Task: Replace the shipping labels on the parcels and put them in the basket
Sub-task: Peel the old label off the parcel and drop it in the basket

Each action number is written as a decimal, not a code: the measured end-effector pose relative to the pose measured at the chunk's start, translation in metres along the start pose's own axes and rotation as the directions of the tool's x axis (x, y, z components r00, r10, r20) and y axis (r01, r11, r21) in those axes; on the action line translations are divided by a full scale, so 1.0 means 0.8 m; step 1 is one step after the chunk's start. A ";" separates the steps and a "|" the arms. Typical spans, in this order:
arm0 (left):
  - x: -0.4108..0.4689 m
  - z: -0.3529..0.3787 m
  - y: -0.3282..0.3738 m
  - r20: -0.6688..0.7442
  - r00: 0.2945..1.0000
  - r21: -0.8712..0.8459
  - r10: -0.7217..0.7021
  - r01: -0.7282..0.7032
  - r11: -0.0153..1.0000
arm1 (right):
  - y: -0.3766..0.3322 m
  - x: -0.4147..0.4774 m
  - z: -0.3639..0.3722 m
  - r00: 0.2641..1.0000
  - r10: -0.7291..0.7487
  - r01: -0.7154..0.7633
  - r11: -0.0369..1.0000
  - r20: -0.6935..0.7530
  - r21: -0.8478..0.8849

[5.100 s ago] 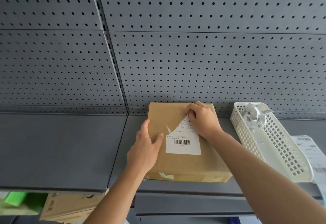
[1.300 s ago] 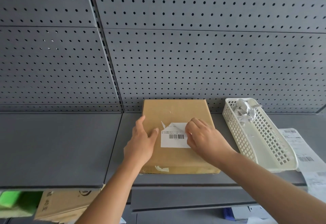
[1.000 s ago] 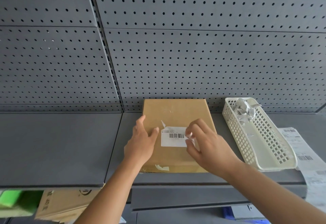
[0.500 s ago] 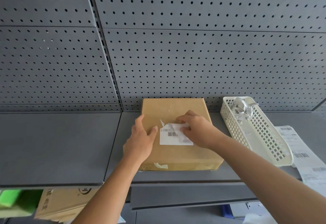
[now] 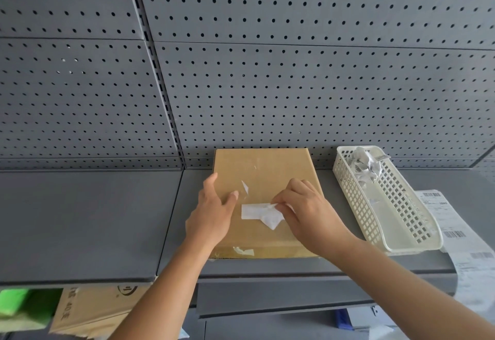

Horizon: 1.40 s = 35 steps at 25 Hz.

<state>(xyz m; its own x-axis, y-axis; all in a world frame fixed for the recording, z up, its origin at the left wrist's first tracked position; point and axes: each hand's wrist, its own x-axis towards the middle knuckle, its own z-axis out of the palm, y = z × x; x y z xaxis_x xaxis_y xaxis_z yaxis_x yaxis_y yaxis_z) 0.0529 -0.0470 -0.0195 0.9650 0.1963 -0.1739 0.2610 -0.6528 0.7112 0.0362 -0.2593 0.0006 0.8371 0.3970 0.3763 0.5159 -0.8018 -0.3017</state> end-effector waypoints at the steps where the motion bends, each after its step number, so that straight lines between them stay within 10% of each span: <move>1: 0.000 0.000 -0.001 -0.003 1.000 -0.006 0.004 -0.004 1.000 | 0.000 -0.006 -0.003 1.000 -0.010 0.011 1.000 -0.006 0.025; 13: 0.000 0.000 0.003 -0.005 1.000 0.042 0.006 -0.006 0.999 | -0.016 -0.005 -0.114 0.934 0.296 -0.168 0.857 -0.199 0.487; 27: -0.004 -0.007 0.021 -0.141 0.921 0.063 0.364 -0.358 0.932 | -0.005 0.032 -0.080 0.899 0.436 -0.342 0.749 -0.033 0.568; 35: 0.004 -0.001 0.010 -0.058 0.949 0.095 0.310 -0.304 0.948 | 0.065 0.012 -0.100 0.800 0.596 -0.428 0.646 -0.068 0.632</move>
<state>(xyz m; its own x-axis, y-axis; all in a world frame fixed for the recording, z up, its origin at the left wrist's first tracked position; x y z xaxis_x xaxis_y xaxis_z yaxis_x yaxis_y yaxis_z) 0.0583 -0.0507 -0.0137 0.9952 0.0263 0.0944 -0.0431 -0.7478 0.6625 0.0564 -0.3331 0.0584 0.9649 -0.1906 0.1809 0.0903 -0.4059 -0.9094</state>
